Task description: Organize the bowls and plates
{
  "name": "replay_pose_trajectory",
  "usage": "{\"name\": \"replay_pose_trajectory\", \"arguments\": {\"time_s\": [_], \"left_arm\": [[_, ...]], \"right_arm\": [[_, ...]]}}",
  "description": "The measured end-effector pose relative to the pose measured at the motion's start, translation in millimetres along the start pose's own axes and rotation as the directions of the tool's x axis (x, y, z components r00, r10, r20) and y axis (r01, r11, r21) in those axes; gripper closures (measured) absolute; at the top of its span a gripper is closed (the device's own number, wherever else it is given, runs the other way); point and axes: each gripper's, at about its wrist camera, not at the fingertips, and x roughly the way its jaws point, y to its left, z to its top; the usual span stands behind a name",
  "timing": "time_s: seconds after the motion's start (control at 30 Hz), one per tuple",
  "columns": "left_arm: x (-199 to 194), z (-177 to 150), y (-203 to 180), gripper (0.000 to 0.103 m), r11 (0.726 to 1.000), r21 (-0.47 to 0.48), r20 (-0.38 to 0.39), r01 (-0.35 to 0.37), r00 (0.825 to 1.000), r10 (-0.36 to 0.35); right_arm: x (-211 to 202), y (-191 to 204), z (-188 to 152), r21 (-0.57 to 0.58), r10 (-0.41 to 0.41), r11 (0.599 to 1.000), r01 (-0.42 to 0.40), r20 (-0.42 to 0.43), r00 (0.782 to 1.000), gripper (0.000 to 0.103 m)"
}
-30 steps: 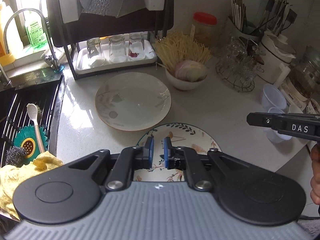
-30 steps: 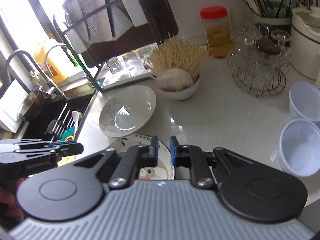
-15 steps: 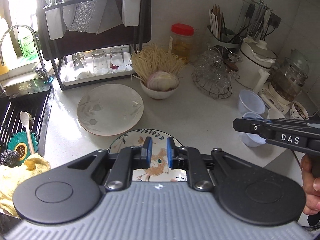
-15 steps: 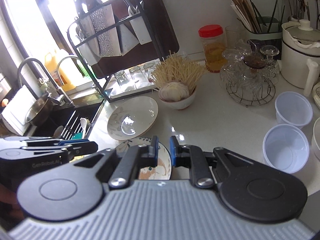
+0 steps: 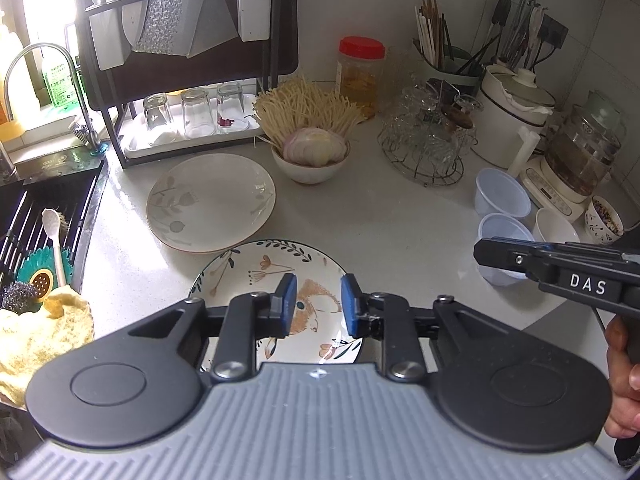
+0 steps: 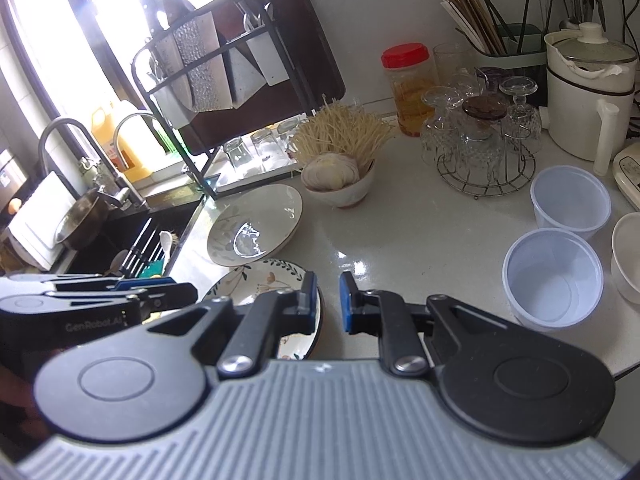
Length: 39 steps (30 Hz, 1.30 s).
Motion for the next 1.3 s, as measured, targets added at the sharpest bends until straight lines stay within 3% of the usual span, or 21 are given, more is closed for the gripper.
{"name": "replay_pose_trajectory", "arguments": {"time_s": [0.53,0.9,1.0,1.07,1.13,1.3], "left_arm": [[29,25,46,0.068,1.0,0.011,-0.018,0.026,1.0,-0.026],[69,42,113,0.068,0.999,-0.016,-0.066,0.027,0.997,-0.028],[81,45,133,0.06,1.0,-0.016,-0.073,0.02,0.997,-0.021],[88,48,144,0.054,1.0,-0.013,-0.073,0.016,0.997,-0.017],[97,51,156,0.051,0.999,-0.024,-0.078,0.033,0.996,-0.035],[124,57,181,0.049,0.998,-0.024,-0.101,0.057,0.993,-0.059]], "right_arm": [[38,18,15,0.039,-0.027,0.999,0.028,-0.01,1.0,0.086],[92,50,30,0.021,-0.082,0.996,0.084,-0.061,0.995,0.086],[111,55,30,0.031,-0.115,0.993,0.118,-0.09,0.989,0.085],[122,56,30,0.049,-0.124,0.99,0.13,-0.108,0.986,0.06],[131,58,30,0.076,-0.119,0.989,0.129,-0.115,0.986,0.045],[155,62,31,0.125,-0.097,0.985,0.117,-0.154,0.983,0.045]]}}
